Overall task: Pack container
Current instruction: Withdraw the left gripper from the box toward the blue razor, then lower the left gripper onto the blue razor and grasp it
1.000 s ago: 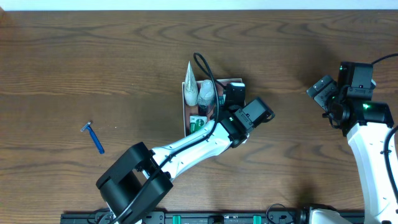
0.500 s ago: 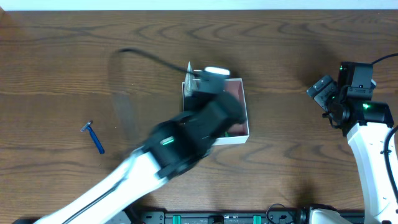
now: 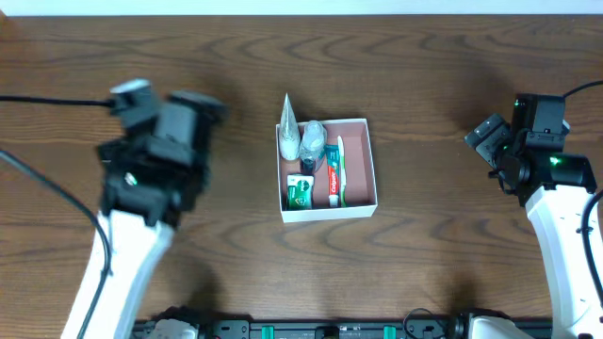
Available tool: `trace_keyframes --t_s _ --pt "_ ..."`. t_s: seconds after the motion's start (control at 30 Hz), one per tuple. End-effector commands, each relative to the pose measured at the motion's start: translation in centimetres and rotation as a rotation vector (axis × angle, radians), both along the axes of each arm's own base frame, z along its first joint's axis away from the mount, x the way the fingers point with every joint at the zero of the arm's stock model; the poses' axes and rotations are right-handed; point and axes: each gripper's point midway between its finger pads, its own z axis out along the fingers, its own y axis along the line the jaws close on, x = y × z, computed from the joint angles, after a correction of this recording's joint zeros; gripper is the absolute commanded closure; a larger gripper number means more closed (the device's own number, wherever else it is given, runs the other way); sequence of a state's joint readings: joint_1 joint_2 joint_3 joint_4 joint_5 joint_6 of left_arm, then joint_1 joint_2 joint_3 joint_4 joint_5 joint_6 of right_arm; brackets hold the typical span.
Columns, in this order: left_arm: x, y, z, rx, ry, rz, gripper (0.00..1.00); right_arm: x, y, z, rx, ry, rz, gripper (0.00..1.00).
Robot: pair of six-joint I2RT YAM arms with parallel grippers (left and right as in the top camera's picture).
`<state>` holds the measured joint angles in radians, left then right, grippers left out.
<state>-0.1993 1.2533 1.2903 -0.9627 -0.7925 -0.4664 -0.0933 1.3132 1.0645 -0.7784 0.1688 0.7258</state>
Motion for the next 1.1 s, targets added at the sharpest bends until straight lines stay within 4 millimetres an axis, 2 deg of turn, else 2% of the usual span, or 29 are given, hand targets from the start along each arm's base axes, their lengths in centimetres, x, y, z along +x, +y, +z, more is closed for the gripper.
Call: trace_keyframes --t_s 0.0,0.2,0.3,0.4,0.67,1.07 --pt "0.4 3.7 -3.9 -0.076 0.114 0.096 0.21 -0.1 -0.3 0.5 -0.012 -0.013 -0.003 0.01" --pt "2.5 8.1 -11.9 -0.317 0.294 0.080 0.21 -0.1 -0.3 0.5 -0.012 -0.013 -0.003 0.01" --pt "2.9 9.6 -14.7 -0.369 0.353 0.059 0.21 -0.1 -0.3 0.5 -0.012 -0.013 -0.003 0.01" --pt "3.6 10.0 -16.4 -0.446 0.337 0.051 0.19 -0.1 -0.3 0.5 -0.012 -0.013 -0.003 0.01" --pt "6.3 8.6 -19.5 -0.605 0.319 -0.147 0.17 -0.1 -0.3 0.5 -0.013 -0.013 -0.003 0.01" --pt "5.8 8.4 -23.9 -0.671 0.414 -0.128 0.17 -0.1 -0.3 0.5 -0.012 -0.013 -0.003 0.01"
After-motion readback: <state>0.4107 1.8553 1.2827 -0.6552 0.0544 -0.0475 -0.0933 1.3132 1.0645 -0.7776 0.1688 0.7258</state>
